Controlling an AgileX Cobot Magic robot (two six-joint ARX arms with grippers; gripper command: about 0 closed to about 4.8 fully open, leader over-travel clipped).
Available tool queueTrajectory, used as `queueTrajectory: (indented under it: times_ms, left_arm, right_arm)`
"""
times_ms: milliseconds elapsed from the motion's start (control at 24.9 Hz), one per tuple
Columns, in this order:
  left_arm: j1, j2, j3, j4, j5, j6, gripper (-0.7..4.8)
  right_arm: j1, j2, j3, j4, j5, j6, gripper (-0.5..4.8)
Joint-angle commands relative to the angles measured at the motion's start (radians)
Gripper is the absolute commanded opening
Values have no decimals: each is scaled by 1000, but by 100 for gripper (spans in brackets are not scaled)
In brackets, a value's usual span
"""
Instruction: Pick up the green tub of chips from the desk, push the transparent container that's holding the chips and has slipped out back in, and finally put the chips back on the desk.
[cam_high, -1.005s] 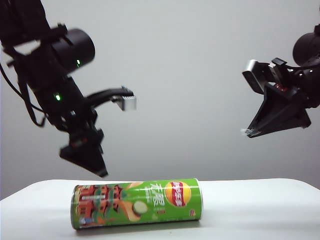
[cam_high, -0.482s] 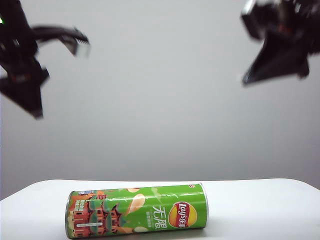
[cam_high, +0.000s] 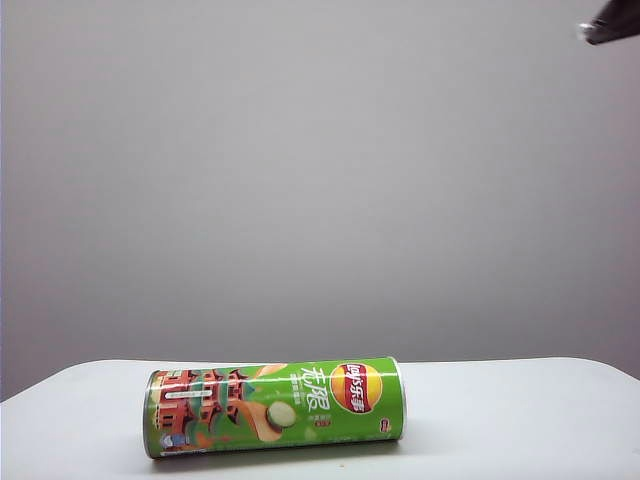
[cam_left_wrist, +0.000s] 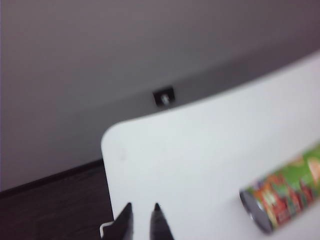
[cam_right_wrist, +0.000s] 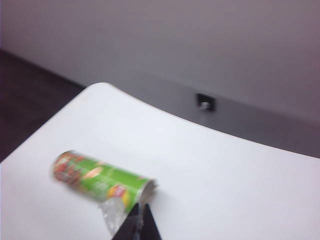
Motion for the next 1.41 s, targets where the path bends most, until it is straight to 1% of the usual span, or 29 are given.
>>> queueTrajectory:
  times_ms: [40,80,121,161,201,281,362,402,482,522,563,643,683,764,804,924,965,1005,1045,1166,1326,1407]
  left_arm:
    - [2,-102,-94,123,-74,-87,17]
    - [2,-129,-122,156,-74,-100,17]
    - [2,-190,-183,221,-74,-153,17]
    - [2,-224,-216,247,-74,-173,17]
    - [2,-280,-269,292,-74,-180,17]
    - [2,-376,-353,346,-83,-196,17]
    - [2,-473,-433,374,-120,-220,16]
    - [2,-507,-462,388,-122,-220,16]
    - [1,-589,-523,401,-121,-224,16]
    - [2,-631,-553,401,-116,-247,17]
    - [1,-650,-566,401,-113,-260,17]
    - [2,-706,-609,403,-92,-274,17]
    - [2,-721,-631,406,-66,-274,17]
    - [1,-720,-658,406,-25,-277,17]
    - [1,-720,-666,407,-27,-280,17]
    - [2,-720,-692,407,-31,-280,17]
    - [2,-721,-691,398,-37,-279,17]
    - [2,-721,-691,396,-42,-275,16]
    - [2,-721,-691,386,-60,-273,-8]
    - [2,-720,-691,338,-124,-272,-6]
    - [3,-721,-691,271,-121,-273,-5]
    - [3,-720,-691,238,-121,-273,-5]
  right_arm:
    - [0,-114,-122,187,111,94,-9]
    - [0,-138,-150,224,134,111,-9]
    - [0,-192,-211,302,169,139,-9]
    - [0,-219,-246,350,186,160,-9]
    - [0,-257,-301,418,220,190,-9]
    - [0,-317,-381,496,278,235,-9]
    - [2,-387,-471,572,337,273,-9]
    - [3,-410,-493,586,356,285,-9]
    - [18,-485,-554,595,434,297,-9]
    - [32,-523,-582,595,470,297,-9]
    - [40,-542,-597,597,480,297,-9]
    - [69,-604,-670,668,517,297,-9]
    - [81,-643,-711,689,541,302,-9]
    - [89,-712,-767,663,566,327,-9]
    - [89,-733,-780,647,570,333,-9]
    - [87,-803,-780,521,611,333,-8]
    - [87,-823,-780,489,639,333,-8]
    - [85,-821,-780,480,643,333,-8]
    - [85,-817,-780,451,647,333,-8]
    - [85,-818,-780,329,647,333,-8]
    - [85,-818,-780,190,671,333,-8]
    - [85,-816,-780,191,672,333,-8]
